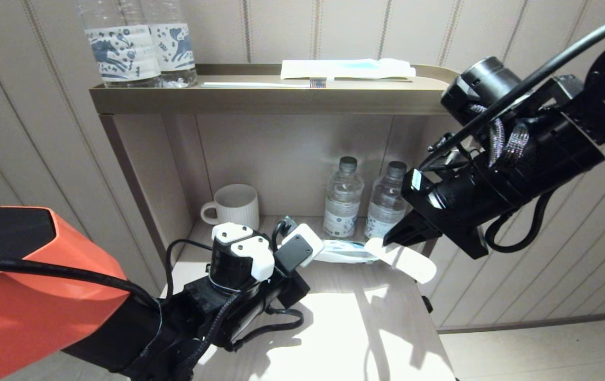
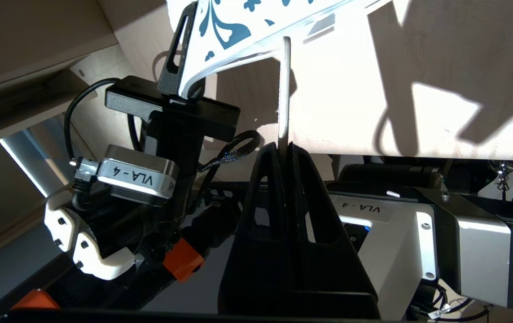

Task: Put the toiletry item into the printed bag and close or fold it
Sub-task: Place the comb into the storage bag

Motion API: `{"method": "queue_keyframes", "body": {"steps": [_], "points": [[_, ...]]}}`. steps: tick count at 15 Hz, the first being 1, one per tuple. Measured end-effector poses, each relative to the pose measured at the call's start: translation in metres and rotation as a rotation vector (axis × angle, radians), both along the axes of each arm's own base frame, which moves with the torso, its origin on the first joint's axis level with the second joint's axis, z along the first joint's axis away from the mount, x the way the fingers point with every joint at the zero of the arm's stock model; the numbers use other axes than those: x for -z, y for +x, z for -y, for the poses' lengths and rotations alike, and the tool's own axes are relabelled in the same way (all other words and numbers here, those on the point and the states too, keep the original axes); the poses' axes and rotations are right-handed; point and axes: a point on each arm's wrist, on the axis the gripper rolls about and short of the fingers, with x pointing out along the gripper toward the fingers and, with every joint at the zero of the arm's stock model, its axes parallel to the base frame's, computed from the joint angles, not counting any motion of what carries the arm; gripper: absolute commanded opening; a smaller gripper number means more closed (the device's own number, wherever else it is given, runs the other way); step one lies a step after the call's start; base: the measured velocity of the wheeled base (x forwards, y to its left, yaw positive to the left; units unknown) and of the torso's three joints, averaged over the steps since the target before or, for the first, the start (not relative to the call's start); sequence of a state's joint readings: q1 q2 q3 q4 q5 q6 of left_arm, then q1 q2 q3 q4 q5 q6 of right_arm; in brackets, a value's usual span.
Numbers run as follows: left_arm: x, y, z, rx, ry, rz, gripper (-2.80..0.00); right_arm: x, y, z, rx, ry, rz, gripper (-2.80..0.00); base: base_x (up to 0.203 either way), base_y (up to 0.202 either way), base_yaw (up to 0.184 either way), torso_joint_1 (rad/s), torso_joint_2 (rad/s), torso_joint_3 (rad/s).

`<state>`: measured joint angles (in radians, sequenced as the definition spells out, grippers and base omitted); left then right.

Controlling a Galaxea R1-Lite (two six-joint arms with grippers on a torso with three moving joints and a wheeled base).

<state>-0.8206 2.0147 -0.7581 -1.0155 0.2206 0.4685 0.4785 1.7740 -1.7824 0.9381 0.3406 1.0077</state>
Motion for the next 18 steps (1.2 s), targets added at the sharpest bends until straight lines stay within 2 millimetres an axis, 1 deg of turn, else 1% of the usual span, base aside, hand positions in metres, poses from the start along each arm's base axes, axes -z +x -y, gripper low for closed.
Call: {"method": "queue_keyframes", "body": {"steps": [7,14,18], "points": [[0.001,0.000,0.000,0.001,0.002,-0.002,-2.80,0.009,0.005,-0.004,-0.004,-0.015,-0.024,-2.80,0.000,0.000,0.000,0.000,0.00,0.000],[0.001,0.000,0.000,0.001,0.002,-0.003,-2.80,0.024,0.022,-0.012,0.000,-0.034,-0.060,-2.80,0.000,0.000,0.000,0.000,0.00,0.000],[0.001,0.000,0.000,0.000,0.002,-0.002,-2.80,0.026,0.031,-0.016,0.009,-0.039,-0.057,-2.80,0.000,0.000,0.000,0.000,0.00,0.000]]}}
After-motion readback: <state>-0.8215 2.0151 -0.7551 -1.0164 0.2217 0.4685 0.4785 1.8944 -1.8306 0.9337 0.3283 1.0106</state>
